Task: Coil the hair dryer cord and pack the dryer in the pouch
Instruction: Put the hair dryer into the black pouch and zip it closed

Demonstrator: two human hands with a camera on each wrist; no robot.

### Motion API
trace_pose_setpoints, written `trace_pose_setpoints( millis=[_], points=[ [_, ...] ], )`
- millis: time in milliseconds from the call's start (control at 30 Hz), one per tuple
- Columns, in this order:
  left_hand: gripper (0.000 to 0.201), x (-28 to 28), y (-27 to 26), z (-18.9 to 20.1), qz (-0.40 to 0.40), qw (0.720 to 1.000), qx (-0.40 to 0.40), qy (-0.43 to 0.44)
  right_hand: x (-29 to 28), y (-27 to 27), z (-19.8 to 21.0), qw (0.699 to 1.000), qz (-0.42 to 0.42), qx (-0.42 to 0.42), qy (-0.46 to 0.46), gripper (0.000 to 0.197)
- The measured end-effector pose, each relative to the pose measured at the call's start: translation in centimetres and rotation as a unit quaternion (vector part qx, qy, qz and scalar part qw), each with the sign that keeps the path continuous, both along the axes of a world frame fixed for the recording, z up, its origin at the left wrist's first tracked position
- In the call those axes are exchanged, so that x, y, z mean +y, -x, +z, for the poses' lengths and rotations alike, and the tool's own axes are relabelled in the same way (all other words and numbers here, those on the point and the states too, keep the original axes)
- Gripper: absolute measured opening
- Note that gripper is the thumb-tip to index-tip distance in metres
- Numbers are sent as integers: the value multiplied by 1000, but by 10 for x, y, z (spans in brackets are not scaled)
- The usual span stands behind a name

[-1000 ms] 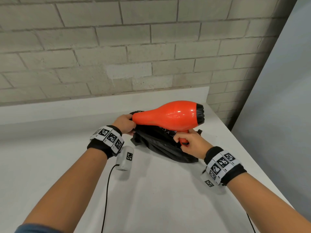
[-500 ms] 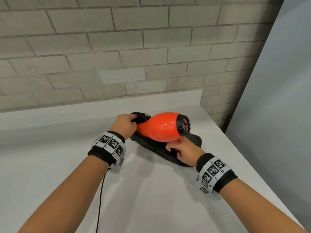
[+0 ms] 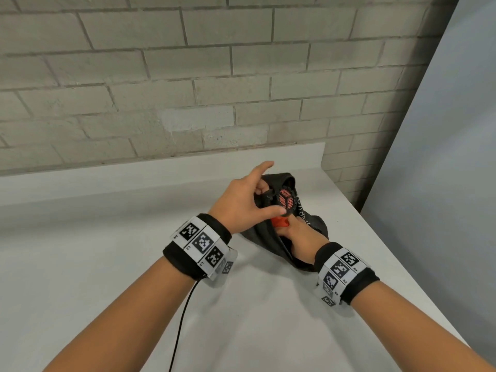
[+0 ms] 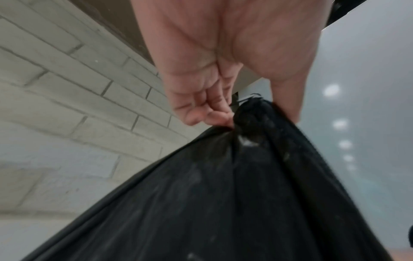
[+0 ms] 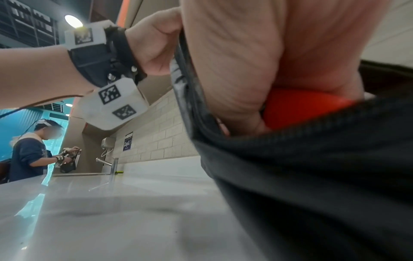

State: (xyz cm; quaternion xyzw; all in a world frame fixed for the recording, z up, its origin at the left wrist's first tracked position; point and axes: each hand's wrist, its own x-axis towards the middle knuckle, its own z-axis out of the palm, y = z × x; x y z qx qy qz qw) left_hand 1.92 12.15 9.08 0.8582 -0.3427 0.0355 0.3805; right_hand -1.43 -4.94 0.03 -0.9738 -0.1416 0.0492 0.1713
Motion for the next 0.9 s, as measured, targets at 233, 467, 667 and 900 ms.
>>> trace_pose_setpoints(
  millis=[233,467,667,900],
  points=[
    [113,1,-13,-24,-42,991,-15,-126,5,2,-2,999,-3,0,34,44],
    [98,-6,-10,-26,-2,994,-28,-102,1,7,2,994,38,-42,-88,44],
    [85,7,-19,-25,49,997,-27,-48,-26,5,-8,950,-109,53,-286,76],
    [84,19,-23,-19,75,996,-22,-42,-54,-10,-10,972,-164,158,-64,38]
  ],
)
